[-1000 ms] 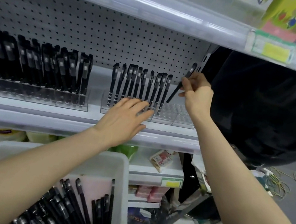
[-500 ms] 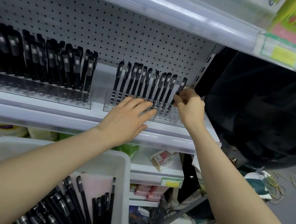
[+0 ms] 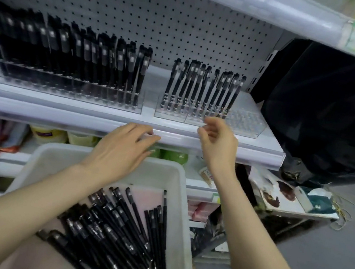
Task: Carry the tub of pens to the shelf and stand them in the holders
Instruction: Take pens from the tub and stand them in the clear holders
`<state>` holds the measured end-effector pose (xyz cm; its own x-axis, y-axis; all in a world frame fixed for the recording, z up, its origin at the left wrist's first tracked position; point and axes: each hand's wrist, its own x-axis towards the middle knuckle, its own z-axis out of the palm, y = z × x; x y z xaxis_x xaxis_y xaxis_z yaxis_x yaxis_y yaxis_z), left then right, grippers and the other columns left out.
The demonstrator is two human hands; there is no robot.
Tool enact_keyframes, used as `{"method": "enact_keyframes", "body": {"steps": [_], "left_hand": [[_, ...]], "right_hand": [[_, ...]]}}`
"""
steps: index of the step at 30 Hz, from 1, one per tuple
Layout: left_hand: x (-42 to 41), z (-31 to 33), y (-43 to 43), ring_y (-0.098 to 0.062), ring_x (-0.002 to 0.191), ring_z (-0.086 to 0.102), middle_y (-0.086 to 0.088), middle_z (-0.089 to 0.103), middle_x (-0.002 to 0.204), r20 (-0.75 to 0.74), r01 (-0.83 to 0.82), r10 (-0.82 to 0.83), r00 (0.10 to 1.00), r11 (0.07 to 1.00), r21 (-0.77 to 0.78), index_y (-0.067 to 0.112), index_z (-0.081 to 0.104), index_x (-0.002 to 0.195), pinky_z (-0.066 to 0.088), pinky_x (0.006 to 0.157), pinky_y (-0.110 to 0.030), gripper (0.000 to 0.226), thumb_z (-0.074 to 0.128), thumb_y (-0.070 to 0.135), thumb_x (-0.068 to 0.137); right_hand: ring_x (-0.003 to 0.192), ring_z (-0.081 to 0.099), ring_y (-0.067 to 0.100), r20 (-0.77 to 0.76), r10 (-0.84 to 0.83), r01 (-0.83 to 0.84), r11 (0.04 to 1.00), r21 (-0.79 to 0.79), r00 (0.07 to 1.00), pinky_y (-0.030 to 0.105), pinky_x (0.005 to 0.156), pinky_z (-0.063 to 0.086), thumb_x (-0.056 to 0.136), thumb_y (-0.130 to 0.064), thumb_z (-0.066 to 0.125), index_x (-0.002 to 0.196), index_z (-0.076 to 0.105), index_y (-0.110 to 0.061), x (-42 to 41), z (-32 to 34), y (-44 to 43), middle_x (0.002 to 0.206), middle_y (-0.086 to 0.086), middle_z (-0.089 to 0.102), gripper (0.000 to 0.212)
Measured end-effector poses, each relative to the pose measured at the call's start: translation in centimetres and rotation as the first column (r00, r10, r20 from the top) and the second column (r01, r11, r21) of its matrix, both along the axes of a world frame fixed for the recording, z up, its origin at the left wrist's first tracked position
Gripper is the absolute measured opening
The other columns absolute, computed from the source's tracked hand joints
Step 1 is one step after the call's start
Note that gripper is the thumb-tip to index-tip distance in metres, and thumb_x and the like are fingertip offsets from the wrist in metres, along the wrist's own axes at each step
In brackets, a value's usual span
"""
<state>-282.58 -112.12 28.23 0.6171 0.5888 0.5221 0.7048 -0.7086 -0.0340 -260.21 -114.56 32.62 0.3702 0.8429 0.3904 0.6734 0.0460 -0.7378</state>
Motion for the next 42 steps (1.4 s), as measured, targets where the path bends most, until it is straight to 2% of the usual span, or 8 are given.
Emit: {"method": "enact_keyframes", "body": {"steps": [4,10,19,26,30,35,39,42], "left_hand": [[-3.3,-2.7,-0.7,-0.030,0.107,0.060,-0.013,0.062,0.123,-0.021,-0.056,0.055,0.998,0.997,-0.062,0.011,0.061,0.128,0.053,0.086,-0.044,0.045,0.067,0.023,0.085],[-5.7,-6.8,-0.7,-0.034,0.116,0.051,-0.015,0.054,0.131,-0.036,-0.073,0.069,0.997,0.988,-0.136,0.010,0.053,0.137,0.046,0.097,-0.049,0.053,0.066,0.017,0.087],[-5.2,-8.2,-0.8,-0.036,0.113,0.050,-0.017,0.056,0.127,0.034,-0.069,0.074,0.997,0.989,-0.131,0.007,0.050,0.139,0.038,0.103,-0.051,0.060,0.069,0.013,0.083],[-5.2,-8.3,-0.7,-0.035,0.115,0.049,-0.016,0.055,0.128,0.018,-0.082,0.085,0.996,0.987,-0.137,0.008,0.048,0.140,0.031,0.106,-0.047,0.060,0.067,0.016,0.084],[-5.2,-8.1,-0.8,-0.035,0.114,0.050,-0.016,0.057,0.126,0.053,-0.062,0.071,0.996,0.987,-0.148,0.007,0.051,0.139,0.031,0.105,-0.046,0.060,0.071,0.012,0.082],[-5.2,-7.4,-0.8,-0.035,0.114,0.052,-0.017,0.057,0.126,-0.039,-0.076,0.071,0.997,0.987,-0.142,0.006,0.052,0.137,0.043,0.101,-0.048,0.069,0.079,0.007,0.074],[-5.1,-6.1,-0.6,-0.030,0.110,0.059,-0.013,0.061,0.122,-0.181,-0.140,0.113,0.977,0.979,-0.145,0.009,0.057,0.133,0.052,0.092,-0.041,0.083,0.088,0.004,0.056],[-3.8,-4.0,-0.7,-0.028,0.097,0.064,-0.011,0.066,0.112,-0.178,-0.123,0.100,0.979,0.984,-0.128,0.009,0.070,0.114,0.058,0.075,-0.036,0.069,0.091,0.001,0.049]], "right_hand": [[0.081,0.062,0.008,0.027,0.083,-0.081,0.993,-0.086,0.996,0.020,0.078,0.050,0.091,-0.013,0.065,0.104,0.068,-0.014,-5.0,-3.2,-2.3,0.089,-0.005,0.069,0.014],[0.095,0.065,0.023,0.077,0.189,-0.111,0.810,-0.576,0.979,0.032,0.086,0.051,0.089,-0.021,0.067,0.103,0.069,-0.017,-9.3,-9.3,-4.0,0.098,0.006,0.071,0.015],[0.095,0.064,0.022,0.161,0.236,-0.049,0.692,-0.720,0.958,0.029,0.085,0.050,0.078,-0.028,0.077,0.092,0.071,-0.016,-10.0,-12.2,-4.6,0.096,0.005,0.072,0.019],[0.091,0.065,0.026,0.208,0.265,-0.033,0.687,-0.726,0.942,0.028,0.078,0.050,0.082,-0.016,0.067,0.086,0.072,-0.006,-10.1,-12.0,-4.6,0.091,0.009,0.073,0.012],[0.089,0.064,0.018,0.041,0.175,-0.099,0.718,-0.689,0.984,0.024,0.080,0.048,0.083,-0.022,0.071,0.076,0.063,-0.026,-9.1,-11.4,-4.5,0.083,-0.006,0.066,0.011],[0.073,0.064,0.021,-0.262,0.132,-0.258,0.804,-0.536,0.956,0.029,0.064,0.057,0.087,-0.016,0.071,0.086,0.060,-0.019,-7.9,-9.0,-4.5,0.082,0.005,0.063,0.011],[0.059,0.060,0.013,-0.301,0.188,-0.298,0.877,-0.377,0.935,0.018,0.054,0.050,0.089,-0.010,0.069,0.099,0.061,-0.015,-6.0,-5.2,-3.9,0.084,0.008,0.064,0.014],[0.058,0.061,0.010,-0.265,0.204,-0.276,0.922,-0.271,0.942,0.020,0.057,0.053,0.088,-0.011,0.071,0.099,0.063,-0.015,-3.5,-2.3,-3.1,0.084,0.007,0.065,0.014]]}}
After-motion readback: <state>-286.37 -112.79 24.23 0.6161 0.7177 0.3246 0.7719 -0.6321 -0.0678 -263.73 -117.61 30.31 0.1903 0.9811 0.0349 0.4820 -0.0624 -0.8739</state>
